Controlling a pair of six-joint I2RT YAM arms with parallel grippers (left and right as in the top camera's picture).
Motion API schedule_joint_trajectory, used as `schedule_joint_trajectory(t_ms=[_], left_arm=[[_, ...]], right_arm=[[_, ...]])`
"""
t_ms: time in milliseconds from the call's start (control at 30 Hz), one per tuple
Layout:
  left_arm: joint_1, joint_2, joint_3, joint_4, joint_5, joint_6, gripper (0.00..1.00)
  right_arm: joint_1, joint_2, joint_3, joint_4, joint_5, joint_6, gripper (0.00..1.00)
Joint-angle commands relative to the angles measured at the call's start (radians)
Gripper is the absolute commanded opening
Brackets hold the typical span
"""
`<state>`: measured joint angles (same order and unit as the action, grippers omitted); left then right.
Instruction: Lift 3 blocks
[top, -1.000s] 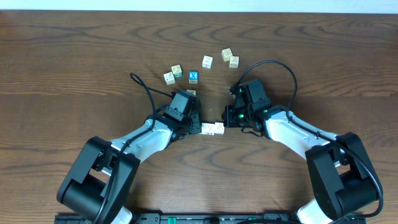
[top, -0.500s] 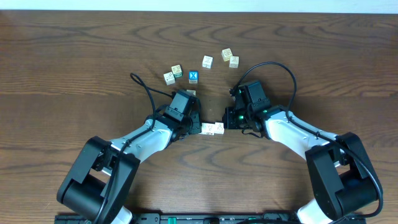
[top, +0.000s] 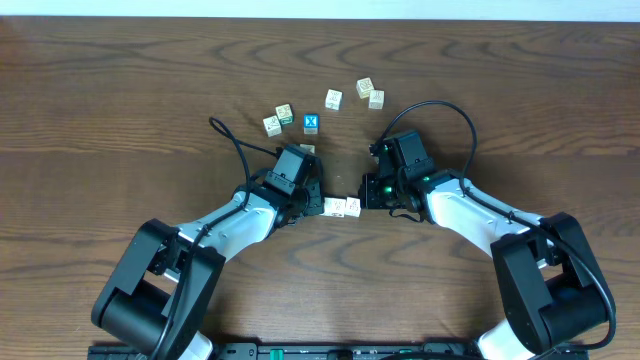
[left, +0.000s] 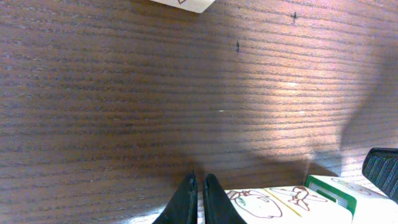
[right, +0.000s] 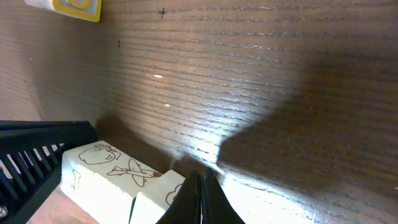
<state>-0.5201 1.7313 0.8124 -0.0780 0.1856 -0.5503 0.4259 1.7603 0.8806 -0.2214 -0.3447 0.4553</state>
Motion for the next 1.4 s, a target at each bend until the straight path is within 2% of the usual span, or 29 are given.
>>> schedule_joint_trajectory(t_ms=[0, 1000, 1367], left_arm=[[-0.003, 0.001, 0.006, -0.008, 0.005, -0.005, 0.07], [-0.003, 0.001, 0.006, -0.007, 0.005, -0.005, 0.07], [-0.003, 0.001, 0.006, -0.008, 0.005, -0.005, 0.08]], right_arm=[[0.008, 0.005, -0.006, -0.003, -0.003, 0.0, 0.01], [0.045, 0.005, -0.006, 0.027, -0.041, -0.016, 0.01], [0.006, 0.005, -0.005, 0.008, 0.085, 0.009, 0.01]])
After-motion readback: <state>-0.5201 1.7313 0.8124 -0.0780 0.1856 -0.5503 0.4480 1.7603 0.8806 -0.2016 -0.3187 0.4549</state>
